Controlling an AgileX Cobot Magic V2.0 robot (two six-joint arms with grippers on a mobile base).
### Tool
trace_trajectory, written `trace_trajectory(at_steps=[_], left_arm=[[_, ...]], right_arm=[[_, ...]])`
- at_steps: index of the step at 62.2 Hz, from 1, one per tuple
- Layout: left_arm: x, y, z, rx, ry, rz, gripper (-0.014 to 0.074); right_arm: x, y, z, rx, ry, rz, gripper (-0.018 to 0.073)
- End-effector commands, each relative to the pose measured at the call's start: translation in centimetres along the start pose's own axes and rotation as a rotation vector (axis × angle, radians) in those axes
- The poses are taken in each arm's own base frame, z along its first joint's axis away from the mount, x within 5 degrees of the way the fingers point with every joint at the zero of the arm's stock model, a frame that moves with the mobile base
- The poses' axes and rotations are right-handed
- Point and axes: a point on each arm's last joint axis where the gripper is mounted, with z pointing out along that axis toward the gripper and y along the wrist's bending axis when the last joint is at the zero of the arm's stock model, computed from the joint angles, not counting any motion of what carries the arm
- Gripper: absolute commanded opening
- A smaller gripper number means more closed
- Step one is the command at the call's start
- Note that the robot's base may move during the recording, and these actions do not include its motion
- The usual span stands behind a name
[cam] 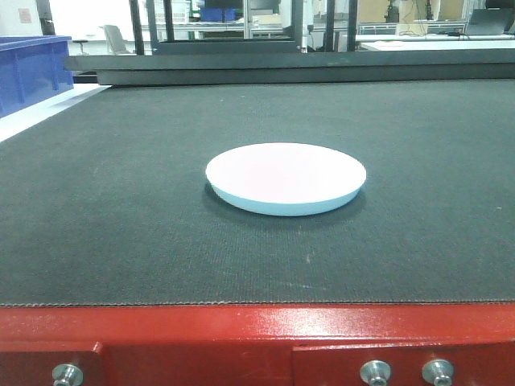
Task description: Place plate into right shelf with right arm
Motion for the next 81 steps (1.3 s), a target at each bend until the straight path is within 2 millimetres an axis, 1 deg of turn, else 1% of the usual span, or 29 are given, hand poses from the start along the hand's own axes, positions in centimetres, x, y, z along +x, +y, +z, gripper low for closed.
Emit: trace_trajectory(at_steps=[1, 43, 55, 60, 66, 70, 73, 81], left_arm=[[-0.5, 0.1, -0.1, -0.012, -0.083, -0.007, -0.0047], [-0.5, 0.1, -0.1, -0.012, -0.083, -0.007, -0.0047], [-0.5, 0.1, -0.1, -0.012, -0.083, -0.007, -0.0047], [-0.5, 0.1, -0.1, -0.012, -0.083, -0.007, -0.0047], [-0.5, 0.1, -0.1, -0.012, -0.083, -0.007, -0.0047], [-0.5, 0.1, -0.1, -0.012, -0.083, -0.007, -0.0047], [-0.5, 0.1, -0.1, -0.012, -0.083, -0.007, -0.0047], [-0.5, 0.1, -0.1, -0.012, -0.083, -0.007, -0.0047]], right_arm=[[-1.0, 0.0, -0.2, 0.005, -0.103, -0.014, 0.0050], [-1.1, 0.0, -0.2, 0.007, -0.115, -0.041, 0.0050], [-2.1, -0.1, -0.3, 0.012, -0.219, -0.025, 0.0050], [-3.2, -0.1, -0.6, 0.007, -0.238, 0.034, 0.0050], [-5.1, 0.0, -0.8, -0.002, -0.182, 0.044, 0.0055], [-6.7, 0.0, -1.0, -0.006, -0.144, 0.043, 0.0095], [-7.9, 0.1, -0.8, -0.009, -0.101, 0.044, 0.0167], [-10.3, 0.1, 0.3, -0.013, 0.002, 0.043, 0.0424]])
